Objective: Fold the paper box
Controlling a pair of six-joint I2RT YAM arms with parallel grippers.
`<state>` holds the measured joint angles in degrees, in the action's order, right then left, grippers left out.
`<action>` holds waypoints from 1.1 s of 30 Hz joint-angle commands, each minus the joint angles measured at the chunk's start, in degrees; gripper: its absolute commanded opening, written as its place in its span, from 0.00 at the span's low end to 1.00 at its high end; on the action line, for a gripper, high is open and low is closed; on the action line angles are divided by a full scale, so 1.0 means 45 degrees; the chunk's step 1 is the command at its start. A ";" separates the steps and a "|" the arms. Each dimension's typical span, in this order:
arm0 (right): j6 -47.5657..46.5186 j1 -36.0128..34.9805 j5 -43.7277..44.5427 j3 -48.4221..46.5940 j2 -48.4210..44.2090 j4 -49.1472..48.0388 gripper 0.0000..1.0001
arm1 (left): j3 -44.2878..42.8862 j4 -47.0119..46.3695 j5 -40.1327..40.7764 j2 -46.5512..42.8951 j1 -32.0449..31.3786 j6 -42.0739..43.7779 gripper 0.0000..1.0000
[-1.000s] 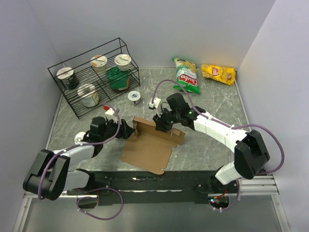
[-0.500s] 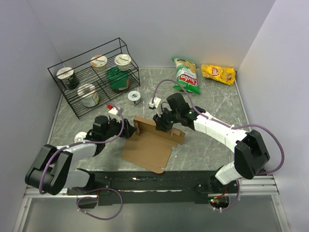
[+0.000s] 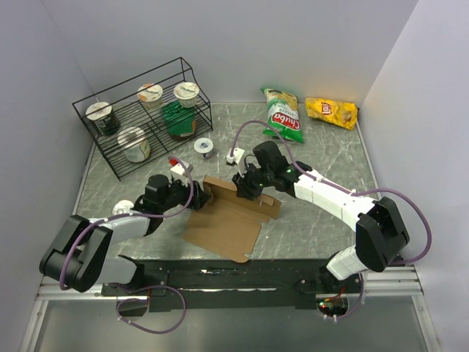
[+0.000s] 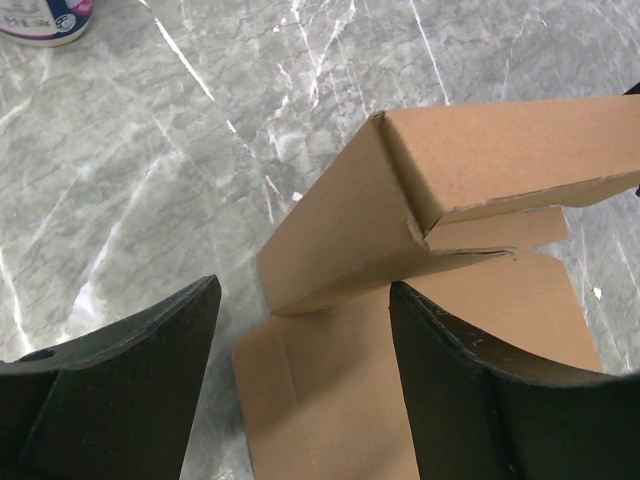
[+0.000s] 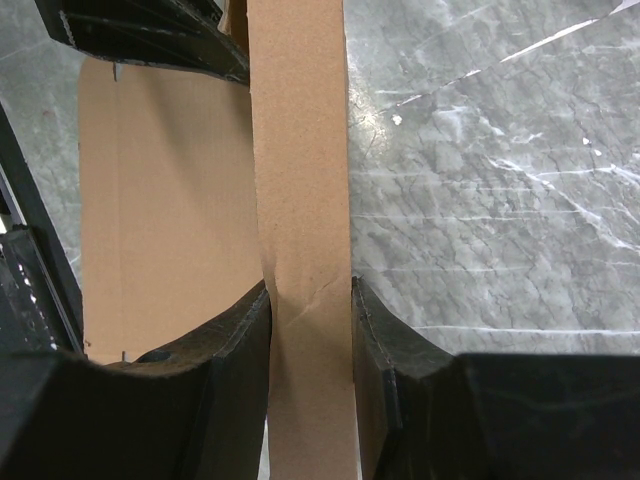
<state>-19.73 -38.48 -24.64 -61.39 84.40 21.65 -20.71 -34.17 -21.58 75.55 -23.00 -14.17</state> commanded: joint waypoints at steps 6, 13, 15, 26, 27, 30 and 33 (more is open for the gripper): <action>0.0126 -0.0101 -0.0578 0.0145 -0.0572 -0.0280 0.31 | -0.0691 -0.1331 0.0148 0.0262 -0.0356 0.0552 0.69; 0.0145 -0.0101 -0.0617 0.0165 -0.0572 -0.0299 0.31 | -0.0613 -0.2053 0.0518 0.0321 -0.0669 0.0708 0.63; 0.0145 -0.0101 -0.0656 0.0165 -0.0553 -0.0280 0.31 | -0.0535 -0.2347 0.0597 0.0321 -0.0766 0.0747 0.59; 0.0184 -0.0101 -0.0618 0.0243 -0.0591 -0.0377 0.31 | -0.0534 -0.2309 0.2295 0.0379 -0.1098 0.0533 0.36; 0.0204 -0.0101 -0.0617 0.0262 -0.0592 -0.0397 0.31 | -0.0554 -0.2250 0.2586 0.0360 -0.1099 0.0513 0.33; 0.0262 -0.0121 -0.0637 0.0321 -0.0650 -0.0514 0.31 | -0.0515 -0.2386 0.3057 0.0360 -0.1235 0.0338 0.30; 0.0340 -0.0101 -0.0637 0.0418 -0.0709 -0.0689 0.31 | -0.0457 -0.2620 0.3662 0.0360 -0.1411 0.0123 0.28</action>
<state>-18.90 -38.46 -23.79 -60.69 84.14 19.55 -21.37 -39.72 -10.46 77.14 -28.60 -11.81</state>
